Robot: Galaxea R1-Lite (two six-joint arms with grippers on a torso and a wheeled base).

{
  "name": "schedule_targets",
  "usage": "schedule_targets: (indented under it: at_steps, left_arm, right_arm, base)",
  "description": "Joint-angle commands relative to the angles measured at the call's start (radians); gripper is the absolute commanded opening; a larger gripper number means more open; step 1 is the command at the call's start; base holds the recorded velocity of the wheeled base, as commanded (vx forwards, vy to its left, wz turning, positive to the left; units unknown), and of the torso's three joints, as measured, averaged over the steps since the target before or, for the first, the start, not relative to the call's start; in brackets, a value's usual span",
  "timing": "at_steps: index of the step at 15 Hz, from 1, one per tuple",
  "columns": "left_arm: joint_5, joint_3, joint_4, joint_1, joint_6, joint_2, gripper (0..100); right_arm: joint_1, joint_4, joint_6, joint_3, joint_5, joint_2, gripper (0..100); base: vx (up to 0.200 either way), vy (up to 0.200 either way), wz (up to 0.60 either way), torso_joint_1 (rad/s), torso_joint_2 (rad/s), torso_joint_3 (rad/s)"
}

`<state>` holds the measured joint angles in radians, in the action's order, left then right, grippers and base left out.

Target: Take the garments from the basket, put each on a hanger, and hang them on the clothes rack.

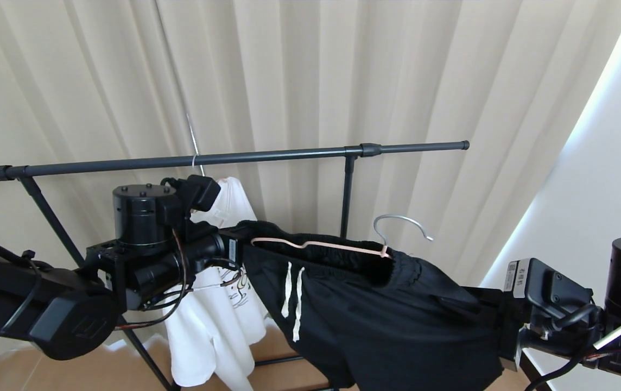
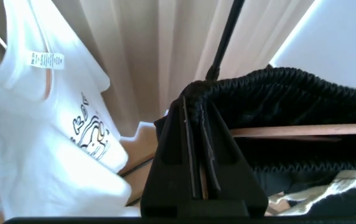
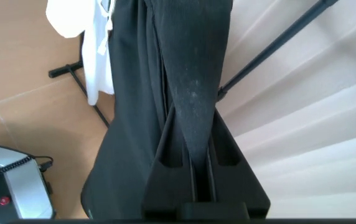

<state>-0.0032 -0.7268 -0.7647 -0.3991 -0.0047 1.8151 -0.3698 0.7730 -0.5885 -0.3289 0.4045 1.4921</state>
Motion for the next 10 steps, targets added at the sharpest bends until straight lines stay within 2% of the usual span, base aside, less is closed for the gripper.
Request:
schedule_targets:
  at_steps: [1, 3, 5, 7, 9, 10]
  left_arm:
    - [0.008, -0.029, 0.015, 0.006, 0.008, -0.007, 0]
    - [0.058, -0.114, 0.131, 0.028, 0.078, -0.003, 0]
    - [0.08, -0.155, 0.196, 0.006, 0.091, -0.031, 0]
    - [0.089, -0.217, 0.346, -0.061, 0.104, -0.096, 0]
    - [0.094, -0.276, 0.505, -0.122, 0.106, -0.148, 0]
    - [0.097, -0.312, 0.593, -0.153, 0.106, -0.166, 0]
  right_arm:
    - [0.012, 0.0, -0.004, 0.001, 0.001, 0.011, 0]
    - [0.054, 0.0, -0.056, 0.002, 0.001, 0.011, 0]
    - [0.058, 0.0, -0.068, -0.005, -0.003, 0.033, 0]
    - [0.045, 0.006, -0.063, -0.028, -0.069, 0.086, 0]
    - [0.017, 0.012, -0.022, -0.05, -0.107, 0.114, 0]
    - [-0.001, 0.014, 0.041, -0.064, -0.118, 0.117, 0]
  base:
    - [0.0, 0.0, 0.0, 0.0, 0.0, 0.0]
    - [0.0, 0.0, 0.0, 0.0, 0.0, 0.0]
    - [0.0, 0.0, 0.0, 0.0, 0.0, 0.0]
    - [0.0, 0.0, 0.0, 0.0, 0.0, 0.0]
    - [0.0, 0.0, 0.0, 0.0, 0.0, 0.0]
    - [0.0, 0.0, 0.0, 0.0, 0.0, 0.0]
